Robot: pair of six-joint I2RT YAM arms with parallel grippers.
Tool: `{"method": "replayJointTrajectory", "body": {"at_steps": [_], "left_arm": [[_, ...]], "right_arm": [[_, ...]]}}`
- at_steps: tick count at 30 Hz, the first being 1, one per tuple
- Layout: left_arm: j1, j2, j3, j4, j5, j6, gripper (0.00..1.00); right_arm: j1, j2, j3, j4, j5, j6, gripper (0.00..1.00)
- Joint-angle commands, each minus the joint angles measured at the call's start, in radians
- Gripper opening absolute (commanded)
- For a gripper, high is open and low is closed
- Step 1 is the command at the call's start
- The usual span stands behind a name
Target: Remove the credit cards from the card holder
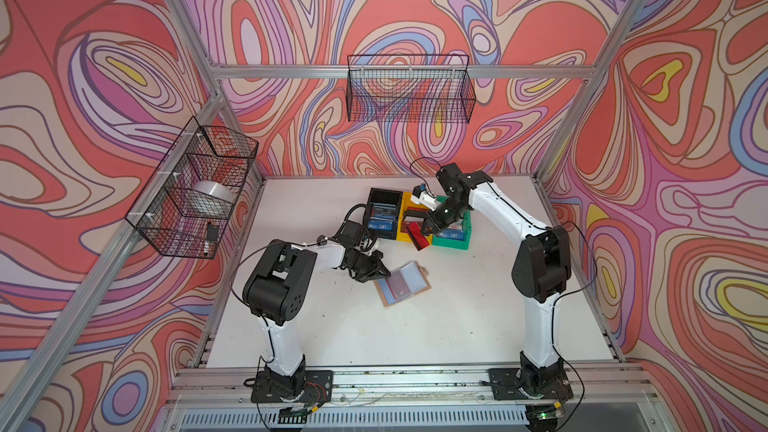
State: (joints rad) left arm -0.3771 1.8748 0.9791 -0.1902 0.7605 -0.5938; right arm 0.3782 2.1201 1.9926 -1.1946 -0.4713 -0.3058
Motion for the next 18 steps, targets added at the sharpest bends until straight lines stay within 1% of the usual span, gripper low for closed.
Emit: {"method": "replayJointTrajectory", "body": {"at_steps": [1,3,8,10,13,18], "left_arm": [[0.012,0.039,0.009,-0.067,-0.037,0.041,0.00],[0.013,0.041,0.012,-0.067,-0.036,0.042,0.00],[0.012,0.044,0.011,-0.067,-0.033,0.030,0.00],[0.013,0.040,0.006,-0.065,-0.037,0.023,0.00],[0.013,0.038,0.004,-0.055,-0.039,0.013,0.00],[0.012,0.034,0.001,-0.050,-0.047,0.000,0.00]], "right_arm": [[-0.007,0.081,0.143,-0.111,0.135,-0.086,0.00],[-0.006,0.118,0.214,-0.123,0.167,-0.113,0.00],[-0.006,0.191,0.329,-0.122,0.223,-0.167,0.00],[-0.006,0.211,0.351,-0.111,0.255,-0.186,0.00],[-0.006,0.227,0.365,-0.087,0.255,-0.229,0.00],[-0.005,0.256,0.388,-0.055,0.274,-0.344,0.00]]}}
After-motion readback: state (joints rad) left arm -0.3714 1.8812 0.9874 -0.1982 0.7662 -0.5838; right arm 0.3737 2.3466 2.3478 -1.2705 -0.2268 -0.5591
